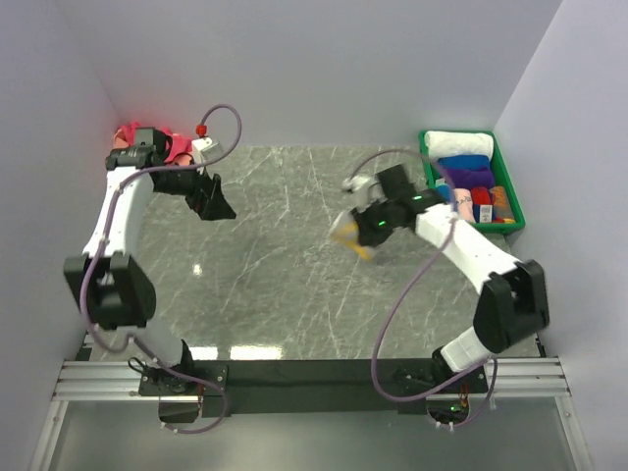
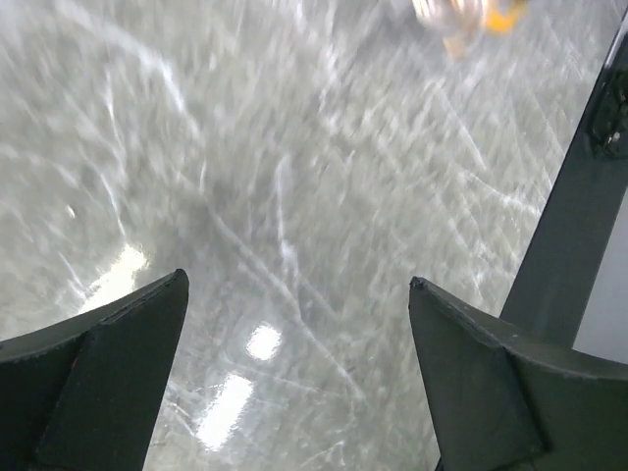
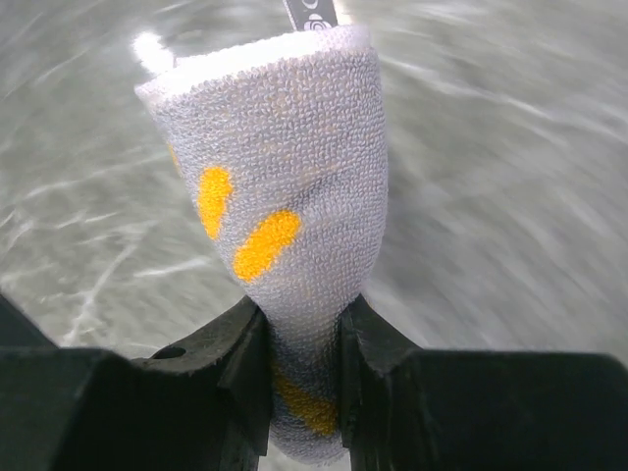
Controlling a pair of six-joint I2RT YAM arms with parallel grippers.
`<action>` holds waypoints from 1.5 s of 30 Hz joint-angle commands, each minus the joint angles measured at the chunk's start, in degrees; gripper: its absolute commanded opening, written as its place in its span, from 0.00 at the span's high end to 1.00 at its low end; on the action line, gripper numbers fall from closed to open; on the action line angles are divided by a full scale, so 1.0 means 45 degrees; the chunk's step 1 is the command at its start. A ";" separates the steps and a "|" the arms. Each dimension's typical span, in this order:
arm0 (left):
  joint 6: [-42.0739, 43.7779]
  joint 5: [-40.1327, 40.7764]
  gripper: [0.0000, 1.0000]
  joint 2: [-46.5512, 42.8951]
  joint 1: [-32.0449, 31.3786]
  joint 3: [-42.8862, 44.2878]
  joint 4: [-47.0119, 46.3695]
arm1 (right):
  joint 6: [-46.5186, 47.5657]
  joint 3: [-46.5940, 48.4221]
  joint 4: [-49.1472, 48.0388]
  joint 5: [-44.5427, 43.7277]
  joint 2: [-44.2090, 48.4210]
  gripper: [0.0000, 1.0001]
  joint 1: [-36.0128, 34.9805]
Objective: Roll the towels
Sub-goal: Place the rolled towel into the container
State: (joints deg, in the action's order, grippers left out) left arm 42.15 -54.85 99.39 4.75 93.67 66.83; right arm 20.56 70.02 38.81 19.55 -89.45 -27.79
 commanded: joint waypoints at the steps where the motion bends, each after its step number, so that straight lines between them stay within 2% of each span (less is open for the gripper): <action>1: -0.1569 0.0138 0.01 -0.1614 -0.0314 -0.0677 -0.0729 | -0.0974 0.0787 0.1199 -0.0356 0.1497 1.00 0.2492; 4: -0.2370 0.0234 0.01 -0.2318 -0.0314 -0.1146 -0.1136 | -0.0781 0.1448 0.1766 -0.1080 0.1792 1.00 0.4510; 5: -0.3361 0.0429 0.00 -0.2496 -0.0334 -0.1302 -0.1449 | -0.0663 0.1703 0.2096 -0.1412 0.1734 1.00 0.5966; 8: -0.5394 0.1718 0.01 -0.3413 -0.0353 -0.2083 -0.3065 | -0.0175 0.2933 0.2702 -0.1745 0.1032 1.00 0.8586; 12: -0.6338 0.2481 0.01 -0.4469 -0.0470 -0.3078 -0.4301 | 0.0527 0.4494 0.2783 -0.2680 -0.0624 1.00 1.0467; 15: -0.6496 0.2716 0.01 -0.4666 -0.0665 -0.2965 -0.3954 | 0.0685 0.5548 0.2685 -0.3501 -0.1952 1.00 1.1134; 21: -0.6203 0.3009 0.01 -0.4177 -0.0744 -0.2475 -0.3112 | 0.0647 0.7172 0.2255 -0.4615 -0.4024 1.00 1.1469; 32: -0.6047 0.3185 0.01 -0.4197 -0.0783 -0.2221 -0.2937 | 0.0725 0.8365 0.1105 -0.6217 -0.5804 1.00 1.1586; 39: -0.6164 0.3302 0.01 -0.4042 -0.0783 -0.2300 -0.3034 | 0.1057 0.9458 0.0790 -0.6727 -0.7035 1.00 1.1586; 45: -0.6279 0.3497 0.01 -0.4430 -0.0783 -0.2475 -0.3695 | 0.0608 1.0046 0.1259 -0.6259 -0.8110 1.00 1.1586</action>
State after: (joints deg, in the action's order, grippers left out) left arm 15.22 -40.07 81.34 1.43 81.36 53.01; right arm 24.25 112.25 44.27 -8.67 -124.79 23.94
